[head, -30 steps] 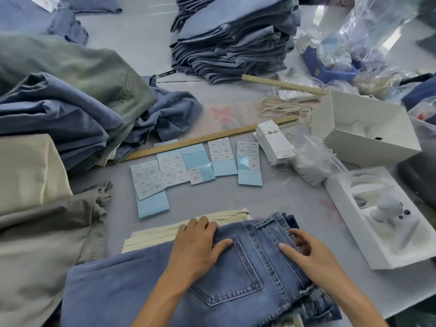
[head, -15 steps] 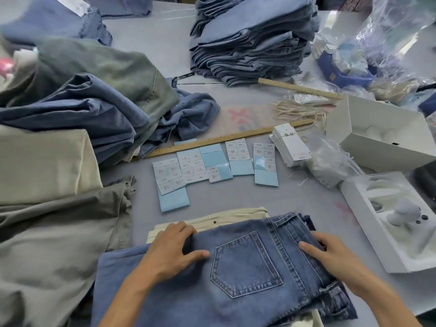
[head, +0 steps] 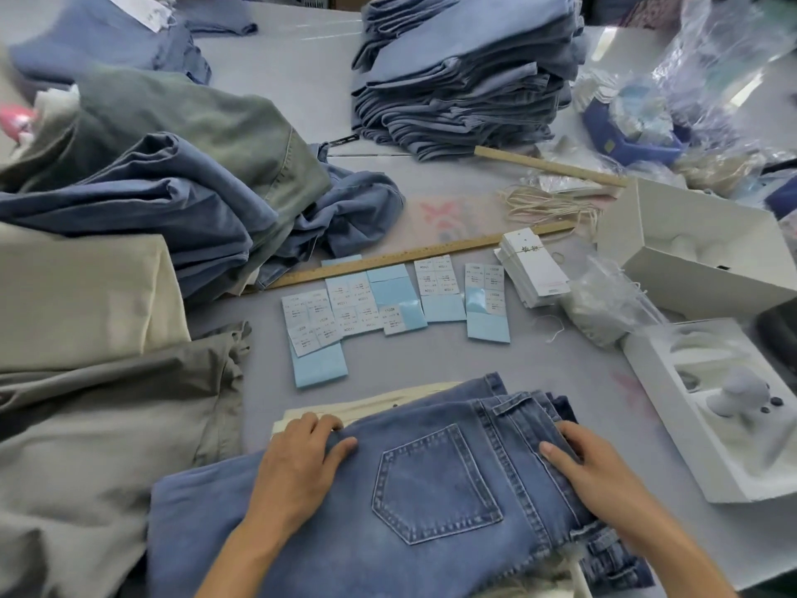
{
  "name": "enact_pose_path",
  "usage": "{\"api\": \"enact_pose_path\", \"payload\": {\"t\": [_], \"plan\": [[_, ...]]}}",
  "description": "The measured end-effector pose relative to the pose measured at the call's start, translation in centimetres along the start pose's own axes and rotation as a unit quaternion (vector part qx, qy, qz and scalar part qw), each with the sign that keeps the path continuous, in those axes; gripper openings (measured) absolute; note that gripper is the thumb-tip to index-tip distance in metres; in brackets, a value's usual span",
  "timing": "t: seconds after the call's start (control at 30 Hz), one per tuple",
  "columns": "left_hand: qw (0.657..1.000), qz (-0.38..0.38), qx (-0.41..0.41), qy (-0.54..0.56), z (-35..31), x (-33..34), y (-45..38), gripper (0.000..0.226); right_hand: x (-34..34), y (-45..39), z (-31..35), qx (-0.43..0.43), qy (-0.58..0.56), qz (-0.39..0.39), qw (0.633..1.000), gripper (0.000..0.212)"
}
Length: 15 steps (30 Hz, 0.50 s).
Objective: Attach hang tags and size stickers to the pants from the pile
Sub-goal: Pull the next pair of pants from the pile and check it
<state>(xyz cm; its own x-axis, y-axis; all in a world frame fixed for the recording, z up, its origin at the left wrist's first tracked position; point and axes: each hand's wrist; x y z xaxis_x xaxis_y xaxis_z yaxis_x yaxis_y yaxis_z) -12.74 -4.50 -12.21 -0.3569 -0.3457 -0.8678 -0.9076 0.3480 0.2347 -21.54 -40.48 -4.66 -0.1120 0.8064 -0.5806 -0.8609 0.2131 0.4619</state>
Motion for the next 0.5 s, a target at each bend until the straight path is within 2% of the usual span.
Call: {"api": "enact_pose_path", "payload": {"t": [0.07, 0.17, 0.2, 0.27, 0.3, 0.33, 0.4, 0.43, 0.5], "plan": [[0.995, -0.045, 0.003, 0.089, 0.0, 0.0, 0.1, 0.043, -1.4, 0.5, -0.8, 0.007, -0.035, -0.007, 0.999, 0.009], [0.997, -0.005, 0.024, 0.074, -1.0, 0.2, -0.6, 0.049, -2.8, 1.0, -1.7, 0.035, -0.038, -0.003, 0.999, 0.005], [0.998, 0.017, 0.022, 0.051, -1.2, 0.4, -0.8, 0.05, -2.8, 0.9, -1.9, 0.046, -0.015, 0.01, 0.999, 0.011], [0.998, 0.035, 0.004, 0.055, -1.2, 0.6, -1.1, 0.034, -2.1, 0.4, -1.7, 0.056, 0.106, 0.03, 0.992, 0.035], [0.997, 0.034, -0.01, 0.073, -1.0, 0.6, -1.1, 0.025, -1.7, 0.0, -1.4, 0.026, 0.168, -0.012, 0.985, 0.047], [0.996, 0.026, -0.024, 0.082, -1.0, 0.4, -1.1, 0.025, -1.1, -0.4, -0.6, -0.04, 0.202, -0.088, 0.975, 0.052], [0.998, -0.057, -0.016, 0.024, -1.0, 0.5, -1.0, 0.033, 0.7, -0.8, 1.4, -0.178, 0.223, -0.216, 0.934, 0.049], [0.99, -0.137, 0.001, -0.02, -1.1, 0.9, -0.9, 0.04, 2.0, -1.2, 2.1, -0.228, 0.246, -0.229, 0.914, 0.049], [0.964, -0.26, 0.029, -0.039, -3.7, 1.5, -1.2, 0.049, 4.9, -2.1, 2.6, -0.274, 0.335, -0.157, 0.888, 0.051]]}}
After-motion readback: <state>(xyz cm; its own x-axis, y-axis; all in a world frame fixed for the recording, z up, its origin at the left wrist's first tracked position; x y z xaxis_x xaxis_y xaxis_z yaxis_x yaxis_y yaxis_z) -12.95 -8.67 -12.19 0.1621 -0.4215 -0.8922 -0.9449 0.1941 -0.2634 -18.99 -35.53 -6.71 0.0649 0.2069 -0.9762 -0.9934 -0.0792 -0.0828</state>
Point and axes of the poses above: each hand's wrist, its own y-axis away from the middle knuckle, its own x-axis out of the palm, z = x × y, and after that the axes turned 5 degrees about z, right-handed
